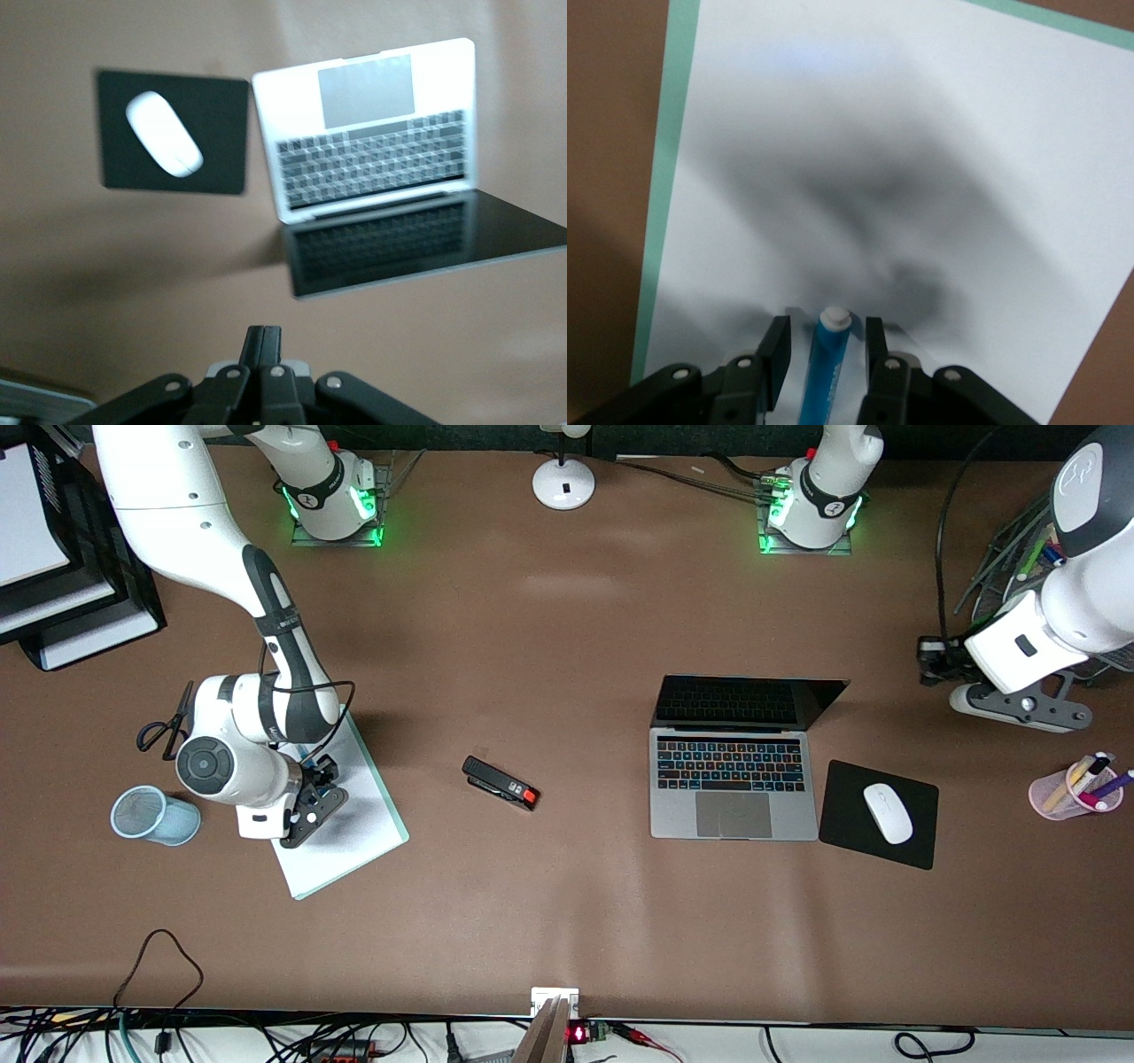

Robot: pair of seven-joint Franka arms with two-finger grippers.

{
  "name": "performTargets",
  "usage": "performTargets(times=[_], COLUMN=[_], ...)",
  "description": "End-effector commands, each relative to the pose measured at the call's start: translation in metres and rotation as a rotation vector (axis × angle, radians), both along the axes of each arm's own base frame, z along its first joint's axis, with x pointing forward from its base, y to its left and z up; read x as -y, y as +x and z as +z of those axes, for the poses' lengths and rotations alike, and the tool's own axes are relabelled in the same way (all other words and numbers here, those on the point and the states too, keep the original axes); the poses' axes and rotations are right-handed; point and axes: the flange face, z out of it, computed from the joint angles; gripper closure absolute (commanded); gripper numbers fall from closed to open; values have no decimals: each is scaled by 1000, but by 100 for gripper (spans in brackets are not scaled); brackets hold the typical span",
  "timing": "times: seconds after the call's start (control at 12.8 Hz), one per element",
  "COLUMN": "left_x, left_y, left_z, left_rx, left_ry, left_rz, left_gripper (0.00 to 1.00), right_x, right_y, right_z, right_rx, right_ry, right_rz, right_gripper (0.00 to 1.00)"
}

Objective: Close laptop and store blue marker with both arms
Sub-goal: 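Lift the marker with the right gripper while the left gripper reaches the laptop lid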

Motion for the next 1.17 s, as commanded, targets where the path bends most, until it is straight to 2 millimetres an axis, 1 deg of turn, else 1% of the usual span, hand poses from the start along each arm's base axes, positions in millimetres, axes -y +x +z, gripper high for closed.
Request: performTargets(times=[0.0,0.08,0.16,0.23,0.31,0.39,0.47,0.55,0.62,0.7,0.78,0.86,0.94,1.02,1.09], left_x=[15,33,47,66,80,94,103,111,123,135,145,151,152,150,150], left_y=[-6,-10,-16,-25,-35,-49,-64,-76,-86,-93,-99,-105,-112,-117,-120], left_z=[-1,-6,-8,-19,-31,-48,-68,-86,-102,-116,-132,-150,-167,-179,-186], left_rx=[-69,-82,-79,-66,-63,-45,-13,7,16,25,48,77,90,100,105], left_ry=[-65,-58,-50,-41,-31,-25,-18,-8,-1,7,8,4,4,5,4], left_rz=[91,107,122,142,150,142,147,159,162,171,182,177,175,177,176], left_gripper=[100,100,100,100,100,100,100,100,100,100,100,100,100,100,100], right_x=[0,0,0,1,0,2,3,4,5,11,23,33,40,52,65], right_y=[6,6,6,6,6,7,8,9,15,21,27,33,39,43,44], right_z=[-8,-8,-7,-7,-7,-6,-3,1,11,27,47,68,92,114,138], right_rx=[16,19,21,20,20,21,24,32,47,53,57,61,61,67,84], right_ry=[4,5,5,5,10,11,13,16,19,21,28,33,41,50,59], right_rz=[13,13,13,8,-1,-8,-13,-20,-20,-26,-43,-56,-49,-29,1], right_gripper=[60,66,80,93,100,100,100,100,100,100,100,100,100,100,100])
